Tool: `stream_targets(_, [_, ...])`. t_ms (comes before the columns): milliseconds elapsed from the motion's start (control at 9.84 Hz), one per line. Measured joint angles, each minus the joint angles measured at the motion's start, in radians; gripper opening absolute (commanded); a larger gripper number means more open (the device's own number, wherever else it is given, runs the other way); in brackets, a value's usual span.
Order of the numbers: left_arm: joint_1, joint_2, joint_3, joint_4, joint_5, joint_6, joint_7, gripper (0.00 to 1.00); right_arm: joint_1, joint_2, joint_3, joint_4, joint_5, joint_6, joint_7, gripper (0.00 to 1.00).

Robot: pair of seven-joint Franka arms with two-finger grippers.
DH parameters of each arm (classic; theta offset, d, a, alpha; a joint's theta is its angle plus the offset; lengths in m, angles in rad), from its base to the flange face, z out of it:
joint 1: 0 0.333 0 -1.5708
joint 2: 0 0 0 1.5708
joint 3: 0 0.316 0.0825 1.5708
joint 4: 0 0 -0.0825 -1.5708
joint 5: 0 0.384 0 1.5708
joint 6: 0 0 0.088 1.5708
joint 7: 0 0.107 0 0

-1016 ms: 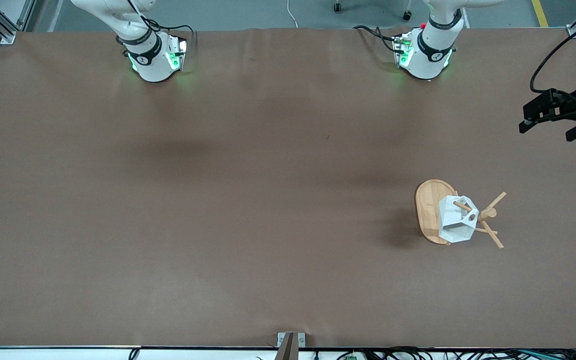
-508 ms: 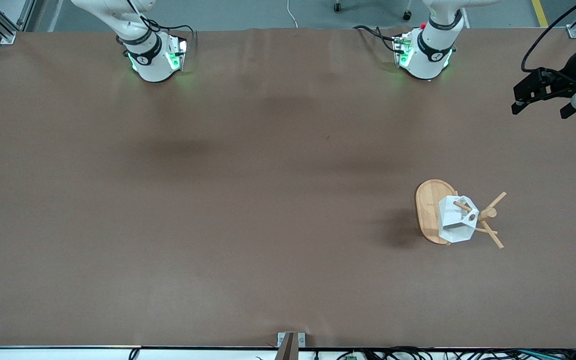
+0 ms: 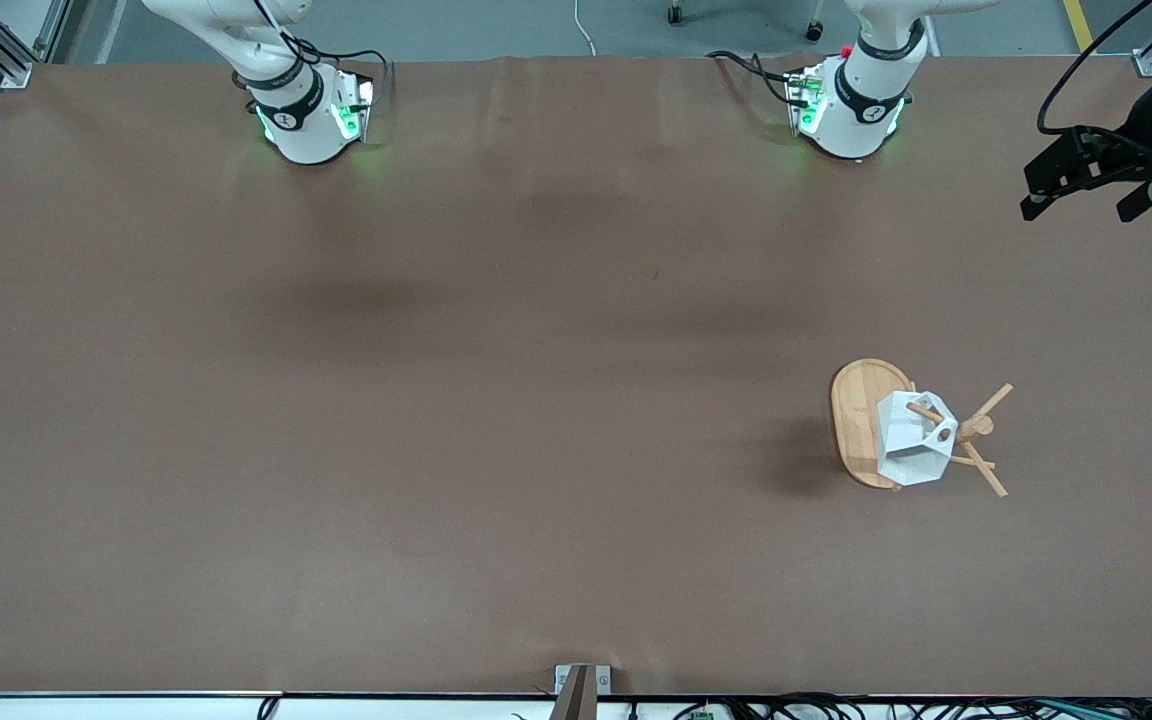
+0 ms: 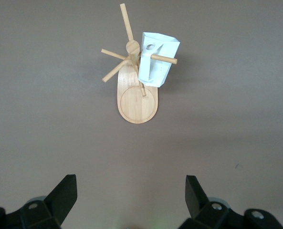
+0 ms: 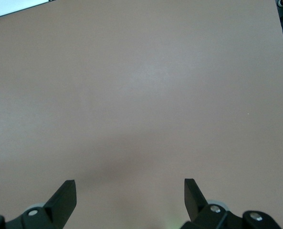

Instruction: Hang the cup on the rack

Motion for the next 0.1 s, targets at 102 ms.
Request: stream_targets(102, [0.000, 0.000, -0.012, -0.001, 0.005, -0.002, 0.000, 1.00, 0.000, 0.000, 0.000, 0.000, 0.000, 0.000, 0.000, 1.00])
